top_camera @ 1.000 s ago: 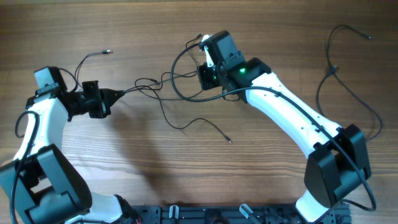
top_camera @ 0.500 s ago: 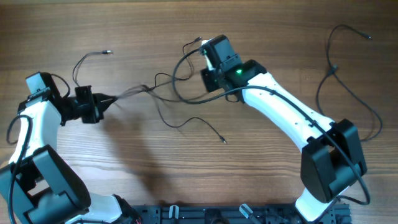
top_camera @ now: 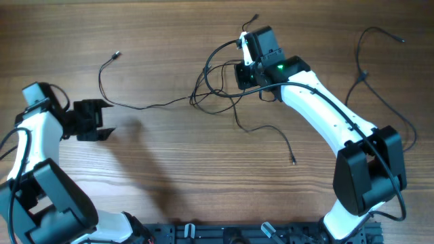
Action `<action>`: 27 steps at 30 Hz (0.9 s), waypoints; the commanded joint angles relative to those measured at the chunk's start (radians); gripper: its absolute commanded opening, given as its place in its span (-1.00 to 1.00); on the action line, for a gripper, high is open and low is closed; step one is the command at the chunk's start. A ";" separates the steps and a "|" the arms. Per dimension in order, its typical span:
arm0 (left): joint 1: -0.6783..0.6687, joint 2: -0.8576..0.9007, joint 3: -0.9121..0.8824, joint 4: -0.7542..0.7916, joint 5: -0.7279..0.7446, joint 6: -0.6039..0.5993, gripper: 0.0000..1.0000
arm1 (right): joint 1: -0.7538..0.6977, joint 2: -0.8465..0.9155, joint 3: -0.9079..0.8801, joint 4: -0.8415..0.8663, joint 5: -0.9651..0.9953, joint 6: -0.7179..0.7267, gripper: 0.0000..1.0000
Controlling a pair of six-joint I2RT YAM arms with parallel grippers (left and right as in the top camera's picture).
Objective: Untangle cables
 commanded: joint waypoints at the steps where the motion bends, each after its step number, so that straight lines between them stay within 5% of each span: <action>1: -0.113 0.002 0.013 0.004 -0.034 0.041 0.31 | 0.000 0.023 -0.010 0.008 -0.035 0.003 -0.91; 9: -0.456 0.002 0.013 0.142 -0.074 0.020 0.62 | 0.000 0.023 -0.011 0.007 -0.036 0.021 -0.91; 15: -0.699 0.002 0.013 0.179 -0.266 -0.180 0.65 | 0.000 0.023 -0.011 -0.009 -0.042 0.021 -0.91; 27: -0.777 0.068 0.013 0.369 -0.389 -0.287 0.08 | 0.000 0.023 -0.011 -0.036 -0.051 0.031 -0.91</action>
